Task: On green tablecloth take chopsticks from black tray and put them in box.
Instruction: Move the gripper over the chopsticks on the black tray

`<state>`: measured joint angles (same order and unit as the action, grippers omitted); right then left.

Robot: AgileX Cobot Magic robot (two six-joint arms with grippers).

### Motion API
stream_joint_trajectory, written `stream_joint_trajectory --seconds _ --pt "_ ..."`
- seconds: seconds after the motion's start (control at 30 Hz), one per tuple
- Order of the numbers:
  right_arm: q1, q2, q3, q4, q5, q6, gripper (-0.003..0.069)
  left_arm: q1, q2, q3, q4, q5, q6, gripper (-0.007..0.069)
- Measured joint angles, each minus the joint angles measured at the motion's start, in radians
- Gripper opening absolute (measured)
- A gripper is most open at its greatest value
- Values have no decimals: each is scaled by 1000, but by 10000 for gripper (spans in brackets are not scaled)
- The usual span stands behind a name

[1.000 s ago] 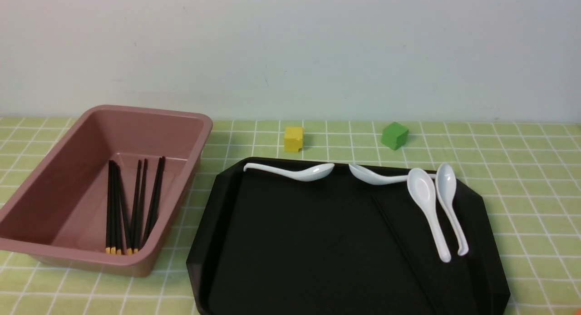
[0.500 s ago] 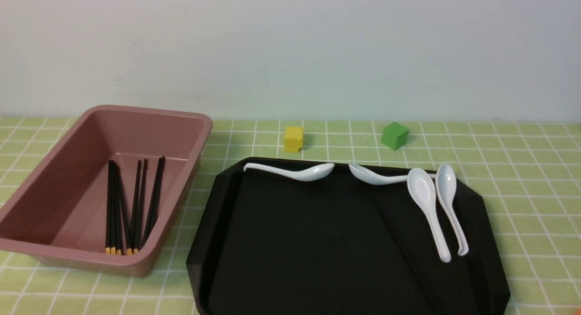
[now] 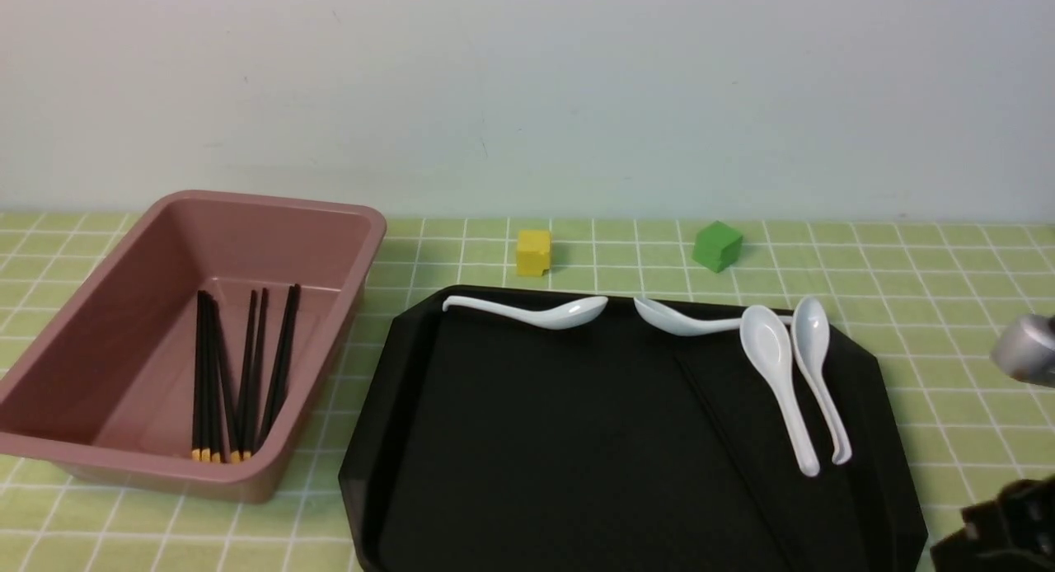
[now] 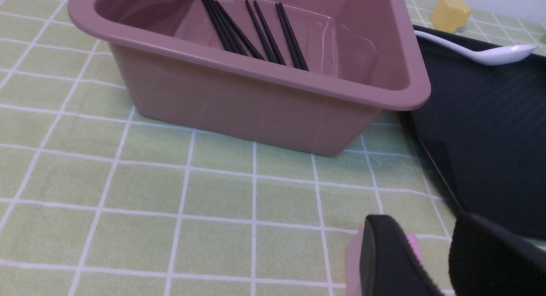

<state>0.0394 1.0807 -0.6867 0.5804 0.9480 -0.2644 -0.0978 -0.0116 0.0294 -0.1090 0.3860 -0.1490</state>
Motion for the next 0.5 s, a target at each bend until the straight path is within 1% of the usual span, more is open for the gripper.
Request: stream_joint_trajectory --seconds 0.1,0.17,0.2,0.23,0.3,0.33,0.4,0.43,0.5 --pt "18 95 -7 33 -49 -46 12 0 0 0 0 0 0 238" --pt "51 157 -28 21 -74 -46 14 0 0 0 0 0 0 238" --pt "91 205 -57 -3 -87 -31 17 0 0 0 0 0 0 238" --pt "110 238 -72 -26 -95 -18 20 0 0 0 0 0 0 238" --pt "178 311 -133 -94 -109 37 31 0 0 0 0 0 0 238" --pt "217 366 -172 -150 -118 92 45 0 0 0 0 0 0 238" --pt "262 423 -224 -229 -127 166 72 0 0 0 0 0 0 238" --pt "290 464 -261 -297 -135 223 104 0 0 0 0 0 0 238" --pt "321 516 -307 -361 -142 291 150 0 0 0 0 0 0 238"
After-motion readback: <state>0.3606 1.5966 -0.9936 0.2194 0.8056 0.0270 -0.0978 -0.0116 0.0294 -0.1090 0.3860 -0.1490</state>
